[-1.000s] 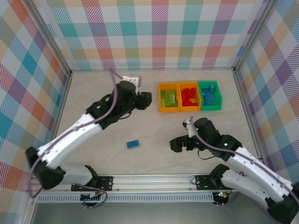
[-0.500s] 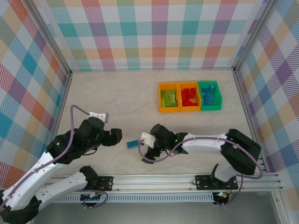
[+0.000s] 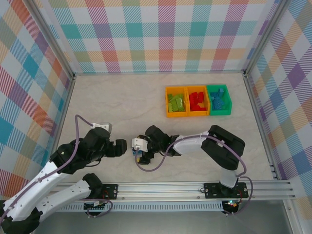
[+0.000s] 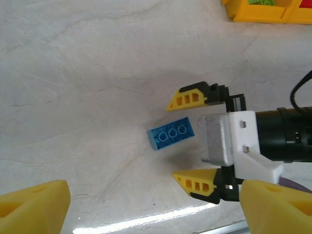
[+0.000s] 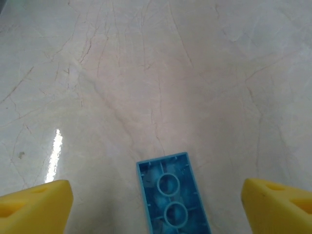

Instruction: Sort the legos into containers by color

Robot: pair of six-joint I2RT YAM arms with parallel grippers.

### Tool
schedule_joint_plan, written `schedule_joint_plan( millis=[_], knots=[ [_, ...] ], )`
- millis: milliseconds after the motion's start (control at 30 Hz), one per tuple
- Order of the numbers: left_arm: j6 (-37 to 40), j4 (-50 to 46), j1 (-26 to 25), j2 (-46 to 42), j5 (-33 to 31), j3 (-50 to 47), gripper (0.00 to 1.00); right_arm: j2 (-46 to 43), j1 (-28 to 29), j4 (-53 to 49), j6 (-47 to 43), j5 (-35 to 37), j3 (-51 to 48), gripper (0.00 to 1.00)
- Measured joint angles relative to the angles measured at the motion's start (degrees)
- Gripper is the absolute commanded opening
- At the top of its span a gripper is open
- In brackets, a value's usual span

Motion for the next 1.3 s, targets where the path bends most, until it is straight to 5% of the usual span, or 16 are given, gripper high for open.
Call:
schedule_joint_plan(
  millis=[167,367,833,1100,1300],
  knots=[
    [0.2,0.0,0.0,-1.5,0.8,-1.2,0.93,2.4,-1.2,-1.7,1.2,-2.6,0.3,0.5],
    [1.5,1.9,0.0,-1.7,5.8,-1.8,0.93,2.5,-2.0,-2.3,2.4,-3.0,0.2,0.3],
    [5.4,13.4,0.0,1.7,23.7,-5.0,0.97,-16.5,-10.3,3.8,11.5,-2.1,-15.9,0.23],
    [3.4,31.1,-0.8,2.2,27.8,-10.8,0.99,-32.3,-27.6,7.6,26.4,-0.1,-20.4,0.23],
    [3.0,40.7,-2.9,3.5,27.0,-11.9,1.0,-34.3,-43.8,3.8,37.0,4.4,-16.5,0.25]
  ],
)
